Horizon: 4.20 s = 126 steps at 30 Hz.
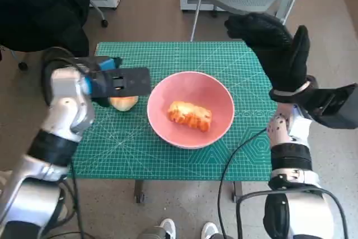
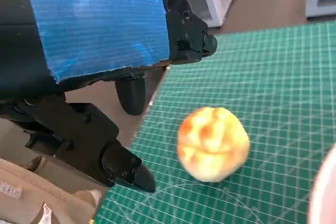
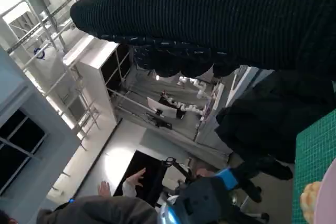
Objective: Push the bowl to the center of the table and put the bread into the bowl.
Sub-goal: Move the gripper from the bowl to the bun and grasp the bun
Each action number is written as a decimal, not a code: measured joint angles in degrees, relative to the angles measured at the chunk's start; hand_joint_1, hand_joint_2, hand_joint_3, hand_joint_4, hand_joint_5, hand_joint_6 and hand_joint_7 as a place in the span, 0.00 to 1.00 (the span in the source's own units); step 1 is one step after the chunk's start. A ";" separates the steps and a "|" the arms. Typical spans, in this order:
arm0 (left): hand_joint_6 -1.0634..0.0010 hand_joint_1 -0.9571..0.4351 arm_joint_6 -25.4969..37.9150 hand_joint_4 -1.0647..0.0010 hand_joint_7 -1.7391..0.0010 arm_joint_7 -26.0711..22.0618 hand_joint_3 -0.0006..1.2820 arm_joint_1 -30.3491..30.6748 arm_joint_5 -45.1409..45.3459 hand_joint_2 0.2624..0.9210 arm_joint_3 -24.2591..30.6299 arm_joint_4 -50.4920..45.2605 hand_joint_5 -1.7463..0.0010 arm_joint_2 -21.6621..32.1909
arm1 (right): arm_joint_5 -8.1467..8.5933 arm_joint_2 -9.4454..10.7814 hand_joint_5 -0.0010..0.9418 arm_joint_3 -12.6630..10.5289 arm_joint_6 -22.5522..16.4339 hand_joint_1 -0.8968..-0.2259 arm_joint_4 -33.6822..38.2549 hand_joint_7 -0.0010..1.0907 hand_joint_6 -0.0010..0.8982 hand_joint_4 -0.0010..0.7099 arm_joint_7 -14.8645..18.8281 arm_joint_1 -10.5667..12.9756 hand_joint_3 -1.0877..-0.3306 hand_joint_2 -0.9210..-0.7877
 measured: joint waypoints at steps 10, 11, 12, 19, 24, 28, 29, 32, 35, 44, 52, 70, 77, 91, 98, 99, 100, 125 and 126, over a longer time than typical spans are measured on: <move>0.85 0.56 -3.26 0.77 1.00 3.34 0.01 -3.53 -1.32 0.66 -2.31 11.77 0.00 -4.29 | 0.16 -0.08 0.00 -0.01 0.05 0.24 -0.46 0.00 0.35 0.40 0.06 0.01 0.32 0.00; 0.86 0.56 -3.54 0.81 1.00 3.54 0.01 -3.64 -1.41 0.66 -2.51 12.37 0.00 -4.55 | 0.24 -0.08 0.00 0.00 0.07 0.24 -0.52 0.00 0.35 0.40 0.06 0.01 0.32 0.00; 0.86 0.56 -3.91 0.83 1.00 3.73 0.01 -3.78 -1.49 0.66 -2.79 13.11 0.00 -4.87 | 0.30 -0.08 0.00 0.01 0.10 0.23 -0.64 0.00 0.35 0.40 0.06 0.02 0.32 0.00; 0.88 0.55 -6.13 0.95 1.00 4.94 0.01 -4.99 -1.72 0.66 -4.58 17.71 0.04 -6.27 | 0.35 -0.12 0.01 0.09 0.15 0.23 -1.12 0.00 0.36 0.41 0.03 0.04 0.32 0.00; 0.88 0.57 -6.77 0.79 1.00 6.02 0.00 -6.31 -2.46 0.66 -4.82 20.83 0.01 -7.16 | 0.38 -0.19 0.01 0.08 0.45 0.22 -1.36 0.00 0.36 0.42 0.02 0.07 0.33 0.00; 0.88 0.57 -6.75 0.72 1.00 6.63 0.00 -6.65 -3.32 0.66 -4.81 21.90 0.00 -7.63 | 0.39 -0.19 0.01 0.09 0.50 0.21 -1.59 0.00 0.36 0.42 0.02 0.13 0.32 0.00; 0.88 0.57 -6.72 0.71 1.00 6.73 0.00 -6.64 -3.56 0.66 -4.82 22.02 0.00 -7.73 | 0.39 -0.19 0.01 0.08 0.50 0.21 -1.64 0.00 0.36 0.42 0.02 0.15 0.32 0.00; 0.88 0.58 -6.56 0.73 1.00 7.00 0.00 -6.64 -3.96 0.66 -4.86 22.38 0.00 -8.12 | 0.40 -0.19 0.01 0.09 0.52 0.22 -1.79 0.00 0.36 0.42 0.02 0.28 0.32 0.00; 0.88 0.58 -6.26 0.80 1.00 7.16 0.00 -6.64 -4.22 0.66 -4.93 22.78 0.00 -8.50 | 0.39 -0.19 0.01 0.09 0.55 0.22 -1.92 0.00 0.36 0.42 0.00 0.41 0.32 0.00; 0.88 0.59 -5.94 0.93 1.00 7.75 0.00 -6.63 -5.08 0.67 -4.93 24.89 0.00 -9.31 | 0.40 -0.24 0.01 0.12 1.21 0.22 -2.80 0.00 0.36 0.43 -0.12 0.67 0.32 0.00; 0.88 0.60 -5.74 0.91 1.00 9.66 0.00 -6.62 -6.14 0.67 -4.98 27.50 0.07 -9.64 | 0.39 -0.53 0.00 0.30 1.56 0.23 -3.64 0.00 0.36 0.43 -0.16 1.31 0.32 0.00; 0.55 0.60 -5.82 0.73 0.93 13.57 0.01 -7.60 -6.52 0.74 -6.21 33.74 0.42 -11.28 | 0.38 -1.73 0.00 0.63 1.68 0.27 -4.05 0.00 0.36 0.42 -0.19 1.54 0.31 0.00; 0.34 0.44 -7.62 0.57 0.38 14.73 0.02 -7.77 -5.50 0.97 -8.61 35.85 0.03 -11.55 | 0.37 -1.74 0.00 0.82 1.66 0.27 -4.05 0.00 0.36 0.42 -0.20 1.54 0.31 0.00; 0.51 0.63 -7.46 0.52 0.57 18.28 0.09 -7.73 -5.90 0.90 -8.95 37.71 0.00 -11.57 | 0.38 -1.74 0.00 1.16 1.54 0.27 -4.05 0.00 0.36 0.44 -0.19 1.54 0.31 0.00; 0.44 0.72 -7.18 0.58 0.75 19.99 0.07 -7.72 -5.98 0.90 -8.92 37.60 0.00 -11.57 | 0.45 -1.74 0.01 1.21 1.82 0.27 -4.05 0.00 0.36 0.44 0.04 1.53 0.31 0.00; 0.44 0.73 -7.07 0.58 0.76 20.13 0.07 -7.72 -5.98 0.91 -8.91 37.57 0.00 -11.57 | 0.50 -1.74 0.01 1.20 1.91 0.27 -4.05 0.00 0.36 0.44 0.13 1.53 0.31 0.00; 0.44 0.73 -6.96 0.58 0.76 20.26 0.07 -7.71 -5.99 0.91 -8.91 37.54 0.00 -11.57 | 0.54 -1.74 0.01 1.20 1.99 0.27 -4.04 0.00 0.36 0.44 0.23 1.54 0.31 0.00; 0.36 0.43 3.91 0.47 0.29 9.78 0.06 -7.36 -5.88 1.00 -6.96 16.76 0.00 -4.39 | 1.00 -1.66 0.01 1.08 3.12 0.24 -3.82 0.00 0.36 0.46 1.19 1.51 0.32 0.00; 0.37 0.43 4.64 0.46 0.29 8.83 0.07 -7.35 -5.77 1.00 -6.81 14.84 0.00 -3.73 | 1.00 -1.63 0.01 1.08 3.13 0.24 -3.82 0.00 0.36 0.46 1.19 1.51 0.32 0.00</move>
